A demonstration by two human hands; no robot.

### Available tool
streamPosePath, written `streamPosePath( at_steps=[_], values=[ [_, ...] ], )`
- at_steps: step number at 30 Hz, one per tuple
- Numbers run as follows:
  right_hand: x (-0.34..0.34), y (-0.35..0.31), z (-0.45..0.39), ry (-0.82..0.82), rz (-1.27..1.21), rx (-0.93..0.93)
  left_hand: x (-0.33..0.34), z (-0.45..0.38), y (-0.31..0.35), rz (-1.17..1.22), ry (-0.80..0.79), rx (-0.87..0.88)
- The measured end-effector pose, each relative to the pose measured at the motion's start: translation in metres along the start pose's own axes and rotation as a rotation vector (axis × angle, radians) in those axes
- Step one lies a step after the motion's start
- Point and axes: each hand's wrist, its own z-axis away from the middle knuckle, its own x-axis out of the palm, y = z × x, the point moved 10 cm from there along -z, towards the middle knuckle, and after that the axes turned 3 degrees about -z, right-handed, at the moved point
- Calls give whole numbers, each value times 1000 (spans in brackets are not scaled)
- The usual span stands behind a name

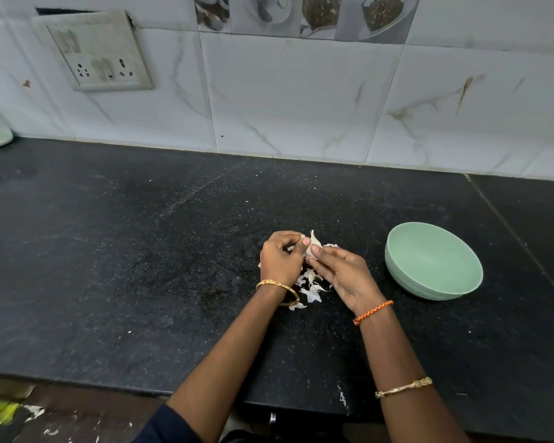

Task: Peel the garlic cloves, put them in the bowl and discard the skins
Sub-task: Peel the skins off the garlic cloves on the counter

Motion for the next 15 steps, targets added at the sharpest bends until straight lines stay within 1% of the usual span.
streamPosePath(
  at_steps=[2, 5, 11, 15],
  values=[
    [-1, 4, 1, -16, -96, 59, 4, -3, -2, -66, -98, 17],
    [-1, 10, 1, -28, -148, 109, 6, -3, -1, -115, -208, 69],
    [3, 18, 0, -8, -168, 116, 5, -4, 4, -170, -282, 134],
    [-19, 7, -8, 102, -258, 83, 11, 4, -3, -210, -358, 123]
  ],
)
